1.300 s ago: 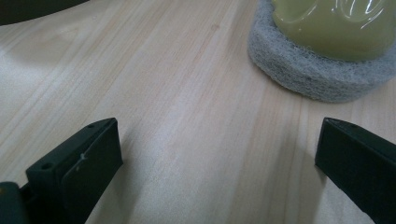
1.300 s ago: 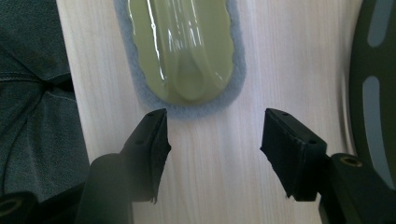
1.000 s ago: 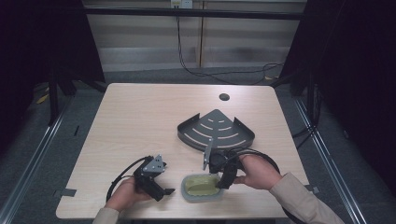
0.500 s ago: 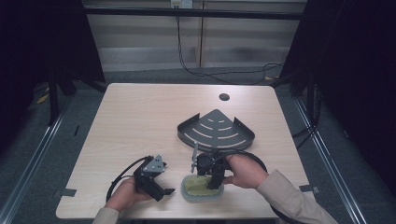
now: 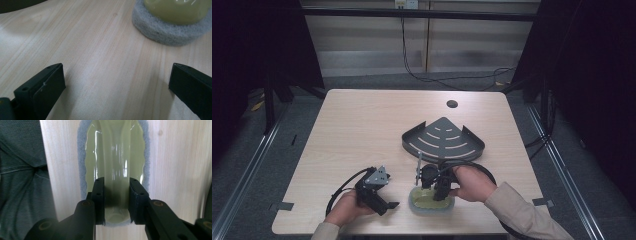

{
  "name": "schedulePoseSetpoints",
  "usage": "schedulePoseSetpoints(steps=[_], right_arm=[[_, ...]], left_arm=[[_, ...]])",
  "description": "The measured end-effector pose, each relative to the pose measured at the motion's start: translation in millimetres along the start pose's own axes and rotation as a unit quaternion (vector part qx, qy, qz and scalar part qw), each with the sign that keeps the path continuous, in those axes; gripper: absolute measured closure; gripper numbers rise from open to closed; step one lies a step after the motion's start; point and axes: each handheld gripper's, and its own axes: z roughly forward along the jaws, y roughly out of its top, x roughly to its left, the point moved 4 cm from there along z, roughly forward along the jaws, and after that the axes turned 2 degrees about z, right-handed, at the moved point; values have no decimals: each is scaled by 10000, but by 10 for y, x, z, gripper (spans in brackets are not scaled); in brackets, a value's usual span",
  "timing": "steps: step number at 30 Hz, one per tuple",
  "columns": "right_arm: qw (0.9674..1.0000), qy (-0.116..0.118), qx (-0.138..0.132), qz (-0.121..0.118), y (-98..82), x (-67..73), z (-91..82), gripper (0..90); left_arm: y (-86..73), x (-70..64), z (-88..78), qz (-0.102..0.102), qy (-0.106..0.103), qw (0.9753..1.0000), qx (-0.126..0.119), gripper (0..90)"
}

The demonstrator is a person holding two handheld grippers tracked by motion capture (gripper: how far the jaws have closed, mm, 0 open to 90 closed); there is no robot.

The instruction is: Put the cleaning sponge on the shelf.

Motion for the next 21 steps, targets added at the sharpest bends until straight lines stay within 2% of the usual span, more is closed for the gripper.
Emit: schedulePoseSetpoints(steps=[2,6,21], right_arm=[[10000,33,13,-3,-23,-8,-43,700],[9997,14,104,201,-75,-31,-138,700],[9995,-34,59,302,-123,-160,-381,702]], left_arm=[[0,-2,0,-13,-4,10000,-2,0],[0,0,0,-2,1,10000,3,0],[0,0,0,-2,3,10000,0,0]])
